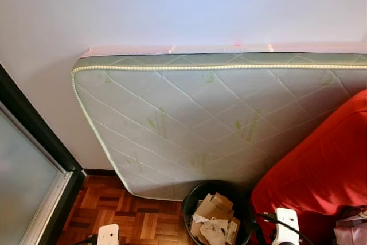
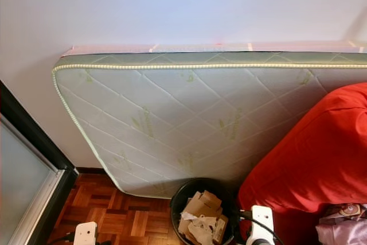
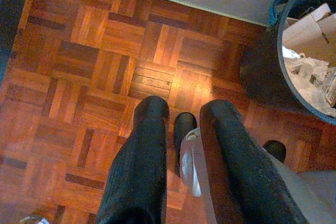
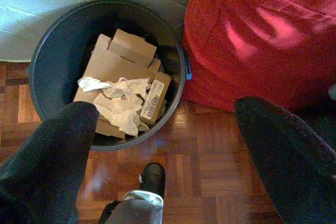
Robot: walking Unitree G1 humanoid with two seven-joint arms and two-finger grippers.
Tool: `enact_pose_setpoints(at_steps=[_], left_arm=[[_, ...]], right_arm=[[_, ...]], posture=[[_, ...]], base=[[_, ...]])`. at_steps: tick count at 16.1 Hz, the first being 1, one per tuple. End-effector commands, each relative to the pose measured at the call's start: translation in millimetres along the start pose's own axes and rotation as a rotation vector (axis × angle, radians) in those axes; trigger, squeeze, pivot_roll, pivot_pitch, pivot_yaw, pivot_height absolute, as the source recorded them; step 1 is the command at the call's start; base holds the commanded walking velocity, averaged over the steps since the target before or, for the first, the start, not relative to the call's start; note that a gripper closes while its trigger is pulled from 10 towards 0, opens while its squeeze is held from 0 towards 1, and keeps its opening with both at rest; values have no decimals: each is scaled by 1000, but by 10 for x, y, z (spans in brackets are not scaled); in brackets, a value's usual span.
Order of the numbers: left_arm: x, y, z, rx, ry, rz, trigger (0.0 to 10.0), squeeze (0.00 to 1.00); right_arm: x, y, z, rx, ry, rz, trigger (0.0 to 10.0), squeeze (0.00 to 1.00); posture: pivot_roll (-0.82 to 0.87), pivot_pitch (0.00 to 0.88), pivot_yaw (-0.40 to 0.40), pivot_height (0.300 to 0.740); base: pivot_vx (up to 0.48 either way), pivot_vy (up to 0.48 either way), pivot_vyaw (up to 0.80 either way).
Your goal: Clean up the room
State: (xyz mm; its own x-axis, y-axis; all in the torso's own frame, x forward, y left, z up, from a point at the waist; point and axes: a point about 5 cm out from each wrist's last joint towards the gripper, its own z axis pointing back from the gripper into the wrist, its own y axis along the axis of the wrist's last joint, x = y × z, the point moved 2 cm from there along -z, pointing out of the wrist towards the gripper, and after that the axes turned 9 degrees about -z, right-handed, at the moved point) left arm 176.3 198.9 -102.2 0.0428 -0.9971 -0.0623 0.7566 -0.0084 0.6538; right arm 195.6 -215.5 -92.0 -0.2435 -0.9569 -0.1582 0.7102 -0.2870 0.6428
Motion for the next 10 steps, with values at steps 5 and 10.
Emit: enact_pose_setpoints(at_steps=[5, 10], left_arm=[[-10, -67, 14, -31, 2, -10, 10000, 0], [-5, -52, 13, -18, 1, -7, 10000, 0]], right_arm=[[-13, -51, 6, -18, 2, -2, 10000, 0], [-7, -51, 7, -20, 1, -2, 10000, 0]], posture=[[21, 0, 23, 740], [23, 0, 16, 740]], base=[[0, 0, 0], [0, 0, 0]])
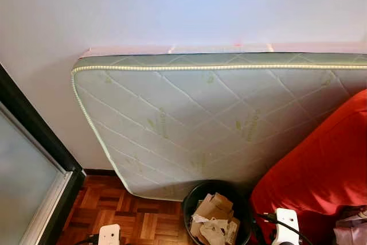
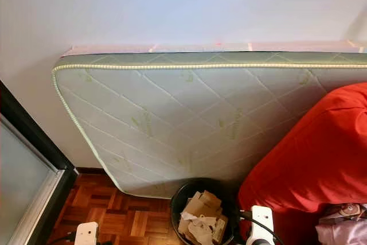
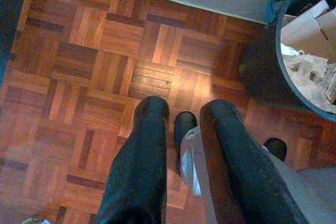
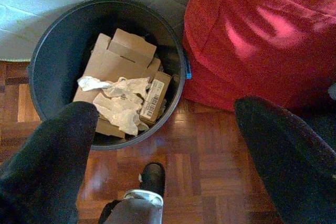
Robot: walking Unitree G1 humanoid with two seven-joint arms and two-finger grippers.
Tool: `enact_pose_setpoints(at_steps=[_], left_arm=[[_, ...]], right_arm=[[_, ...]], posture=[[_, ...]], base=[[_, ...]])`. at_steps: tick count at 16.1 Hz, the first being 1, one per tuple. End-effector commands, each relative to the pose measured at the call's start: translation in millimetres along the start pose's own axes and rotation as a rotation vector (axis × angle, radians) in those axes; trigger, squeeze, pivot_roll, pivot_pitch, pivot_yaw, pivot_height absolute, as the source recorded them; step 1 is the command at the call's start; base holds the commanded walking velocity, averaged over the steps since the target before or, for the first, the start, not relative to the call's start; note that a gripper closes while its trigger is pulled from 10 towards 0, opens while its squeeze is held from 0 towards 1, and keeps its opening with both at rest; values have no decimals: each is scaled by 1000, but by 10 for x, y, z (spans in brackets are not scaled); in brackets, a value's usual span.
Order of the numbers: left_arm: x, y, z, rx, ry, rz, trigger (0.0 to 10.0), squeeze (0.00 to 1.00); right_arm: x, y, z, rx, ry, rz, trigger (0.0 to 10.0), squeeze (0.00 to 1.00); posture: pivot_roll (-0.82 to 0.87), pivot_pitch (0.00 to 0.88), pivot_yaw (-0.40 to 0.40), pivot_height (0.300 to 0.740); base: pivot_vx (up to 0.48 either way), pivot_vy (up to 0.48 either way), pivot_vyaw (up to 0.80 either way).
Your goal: Clean up the room
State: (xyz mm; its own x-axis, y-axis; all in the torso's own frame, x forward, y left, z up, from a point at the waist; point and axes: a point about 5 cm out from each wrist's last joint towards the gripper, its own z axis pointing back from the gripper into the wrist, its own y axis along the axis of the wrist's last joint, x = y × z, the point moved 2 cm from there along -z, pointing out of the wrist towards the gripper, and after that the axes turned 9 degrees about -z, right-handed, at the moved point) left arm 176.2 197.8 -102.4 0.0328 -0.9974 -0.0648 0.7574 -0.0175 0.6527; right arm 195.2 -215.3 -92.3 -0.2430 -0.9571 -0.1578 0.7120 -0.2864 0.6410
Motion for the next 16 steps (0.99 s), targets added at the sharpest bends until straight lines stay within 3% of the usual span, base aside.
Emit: enact_pose_setpoints(at_steps=[1, 14, 16], left_arm=[[-15, -50, 13, -17, 6, 2, 10000, 0], [-32, -104, 22, -51, 11, 4, 10000, 0], [-35, -112, 24, -55, 13, 4, 10000, 0]], right_arm=[[-7, -45, 6, -18, 1, -3, 10000, 0], [-33, -58, 3, -23, 8, -4, 10000, 0], [-32, -64, 4, -24, 8, -4, 10000, 0]], posture=[[24, 0, 15, 740], [21, 0, 18, 740], [20, 0, 20, 740]], base=[[0, 0, 0], [-279, 0, 0], [0, 0, 0]])
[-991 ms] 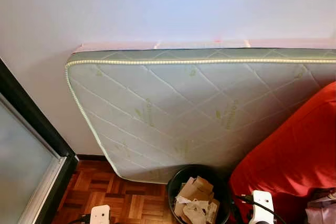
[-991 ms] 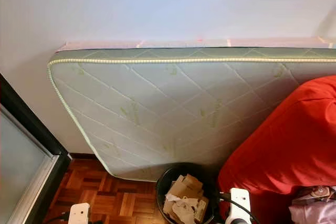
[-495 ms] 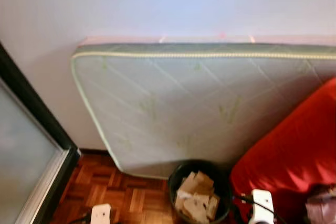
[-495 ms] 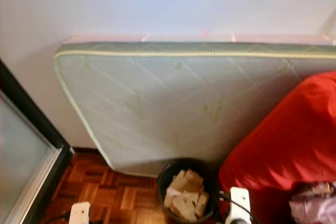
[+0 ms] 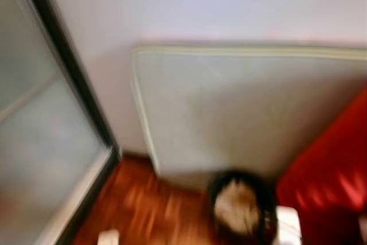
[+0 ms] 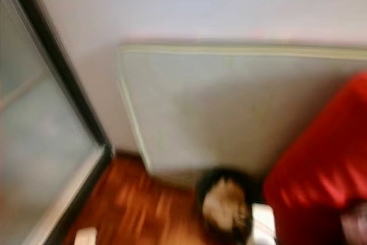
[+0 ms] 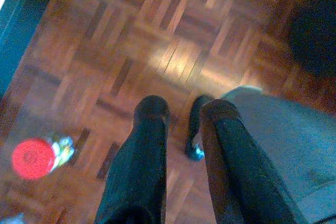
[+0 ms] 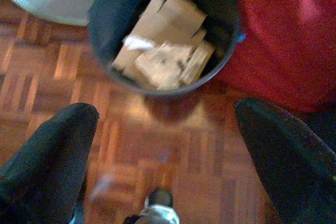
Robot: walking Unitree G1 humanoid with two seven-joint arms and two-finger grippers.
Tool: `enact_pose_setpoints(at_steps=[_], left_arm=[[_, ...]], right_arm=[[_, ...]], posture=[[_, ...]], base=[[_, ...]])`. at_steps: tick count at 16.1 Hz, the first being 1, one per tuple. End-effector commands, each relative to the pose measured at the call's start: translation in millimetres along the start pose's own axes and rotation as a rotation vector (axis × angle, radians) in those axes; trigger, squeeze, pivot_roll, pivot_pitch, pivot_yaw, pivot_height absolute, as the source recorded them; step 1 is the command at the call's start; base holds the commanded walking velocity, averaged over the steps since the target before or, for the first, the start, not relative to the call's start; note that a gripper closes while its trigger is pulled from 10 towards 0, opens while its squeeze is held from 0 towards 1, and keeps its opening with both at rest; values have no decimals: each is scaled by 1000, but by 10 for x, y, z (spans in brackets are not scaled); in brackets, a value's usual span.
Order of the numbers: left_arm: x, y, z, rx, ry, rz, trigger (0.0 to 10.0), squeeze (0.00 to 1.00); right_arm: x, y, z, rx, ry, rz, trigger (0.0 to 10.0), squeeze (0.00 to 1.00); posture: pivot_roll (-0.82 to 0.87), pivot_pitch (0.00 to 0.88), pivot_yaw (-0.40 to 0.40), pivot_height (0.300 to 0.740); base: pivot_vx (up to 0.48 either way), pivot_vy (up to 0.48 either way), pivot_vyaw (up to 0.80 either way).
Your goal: Clean up the room
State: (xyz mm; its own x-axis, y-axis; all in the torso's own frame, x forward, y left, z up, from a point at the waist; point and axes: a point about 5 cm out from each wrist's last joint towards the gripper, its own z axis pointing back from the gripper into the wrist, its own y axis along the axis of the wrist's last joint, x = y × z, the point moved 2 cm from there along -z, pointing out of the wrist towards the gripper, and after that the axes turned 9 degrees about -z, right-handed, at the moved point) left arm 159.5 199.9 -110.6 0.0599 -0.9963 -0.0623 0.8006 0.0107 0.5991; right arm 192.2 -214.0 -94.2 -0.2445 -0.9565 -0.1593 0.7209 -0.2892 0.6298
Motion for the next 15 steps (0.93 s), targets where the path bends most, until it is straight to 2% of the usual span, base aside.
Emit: enact_pose_setpoints(at_steps=[1, 3, 9, 15], left_arm=[[-15, 66, -17, 14, -1, -19, 10000, 0], [-32, 58, -13, 13, 2, -19, 10000, 0], [-32, 72, -9, 32, 2, -27, 10000, 0], [-214, -42, 61, 47, 12, -30, 10000, 0]], right_arm=[[-30, -29, -1, -10, 7, -2, 10000, 0], [-35, -42, 0, -15, 7, -5, 10000, 0], [-43, -67, 0, -32, 8, 5, 10000, 0], [-37, -58, -3, -37, 7, 10, 10000, 0]], posture=[[20, 0, 20, 740], [22, 0, 21, 740], [20, 0, 22, 740], [24, 0, 15, 740]], base=[[0, 0, 0], [0, 0, 0], [0, 0, -790], [0, -53, -788]])
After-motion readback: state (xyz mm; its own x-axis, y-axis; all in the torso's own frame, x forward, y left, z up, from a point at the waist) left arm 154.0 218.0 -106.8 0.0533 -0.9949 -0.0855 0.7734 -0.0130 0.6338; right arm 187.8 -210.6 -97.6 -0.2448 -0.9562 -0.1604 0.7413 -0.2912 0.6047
